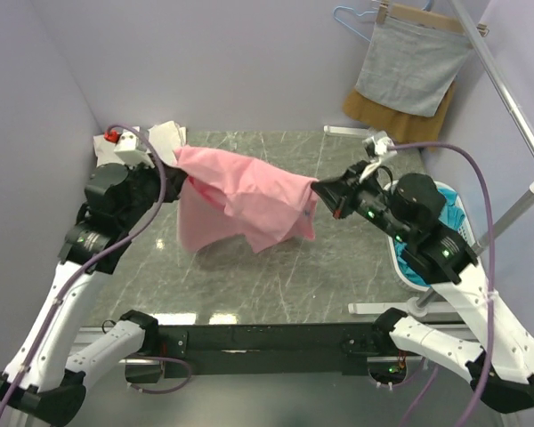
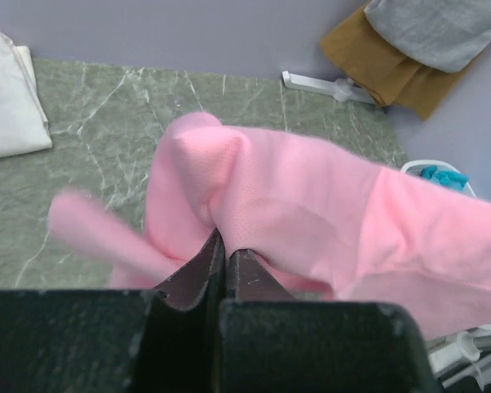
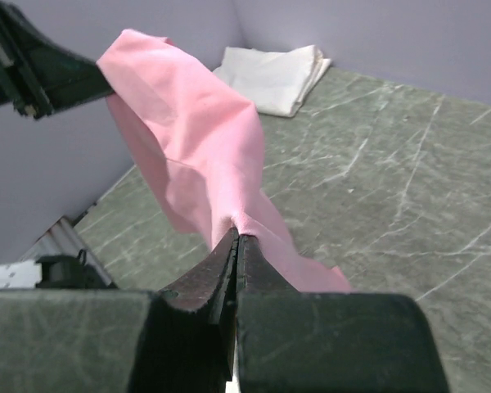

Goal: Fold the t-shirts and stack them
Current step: Flatten out the tshirt

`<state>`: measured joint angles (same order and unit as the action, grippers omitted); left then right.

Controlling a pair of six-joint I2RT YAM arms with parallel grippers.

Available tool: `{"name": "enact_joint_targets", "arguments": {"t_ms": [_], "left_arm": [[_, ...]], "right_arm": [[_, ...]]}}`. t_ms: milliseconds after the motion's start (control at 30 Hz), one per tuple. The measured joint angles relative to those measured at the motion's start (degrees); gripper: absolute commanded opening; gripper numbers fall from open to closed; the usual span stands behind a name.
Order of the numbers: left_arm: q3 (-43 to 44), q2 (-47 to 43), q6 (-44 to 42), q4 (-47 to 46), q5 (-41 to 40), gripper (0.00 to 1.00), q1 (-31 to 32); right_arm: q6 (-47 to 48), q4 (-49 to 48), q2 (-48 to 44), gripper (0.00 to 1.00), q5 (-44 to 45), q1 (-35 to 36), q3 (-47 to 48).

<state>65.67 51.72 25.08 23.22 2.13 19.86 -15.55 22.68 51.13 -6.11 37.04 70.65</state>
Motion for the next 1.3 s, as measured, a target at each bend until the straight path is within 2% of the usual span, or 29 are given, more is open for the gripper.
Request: {"name": "enact_joint_targets", "arguments": {"t_ms": [100, 200, 333, 367, 400, 467, 500, 533, 667, 767, 1100, 1300], "left_arm": [[4.1, -1.0, -0.2, 6.0, 0.2, 0.11, 0.0], [7.4, -0.1, -0.3, 9.5, 0.4, 0.09, 0.0], [8.8, 3.6, -0.1, 11.7, -0.7, 0.04, 0.1], [8.2, 4.9, 0.1, 11.3, -1.0, 0.08, 0.1], [6.8, 6.8, 0.3, 10.4, -1.2, 0.18, 0.1], [3.1, 10.9, 1.0, 7.9, -1.4, 0.29, 0.1], [0.8, 13.9, 1.7, 6.5, -1.4, 0.42, 0.1], [-1.4, 17.2, 2.1, 5.1, -1.5, 0.99, 0.1], [-7.9, 29.9, 3.2, 3.7, -3.0, 0.99, 0.1], [-9.0, 35.4, 3.2, 3.8, -4.5, 1.0, 0.1], [-9.3, 36.1, 4.0, -1.4, -12.5, 0.99, -0.7], [-12.9, 35.4, 5.6, -6.2, -11.3, 0.99, -9.2]], "right_arm": [[0.0, 1.7, -3.3, 0.0, -2.4, 0.8, -0.9], [-0.1, 2.1, -4.5, 0.0, -1.0, 1.2, -1.7], [0.3, 2.1, -2.9, 0.0, 9.0, 1.1, -3.4], [0.5, 1.7, -0.8, 0.0, 11.3, 0.5, -3.6], [0.7, 1.1, 1.9, 0.0, 12.7, -0.1, -3.7], [0.7, -0.8, 10.0, 0.0, 14.6, -2.9, -3.8], [0.3, -1.9, 14.0, 0.0, 15.1, -4.3, -3.9], [-0.1, -2.9, 19.0, 0.0, 15.4, -6.2, -3.9], [-2.4, -3.7, 37.1, 0.0, 16.6, -12.7, -4.0], [-2.9, -1.9, 44.2, 0.0, 18.3, -15.6, -4.0], [-1.7, -2.0, 44.5, 0.0, 20.1, -16.4, 1.7], [-1.4, -1.6, 44.5, 0.0, 20.0, -18.0, 1.8]]}}
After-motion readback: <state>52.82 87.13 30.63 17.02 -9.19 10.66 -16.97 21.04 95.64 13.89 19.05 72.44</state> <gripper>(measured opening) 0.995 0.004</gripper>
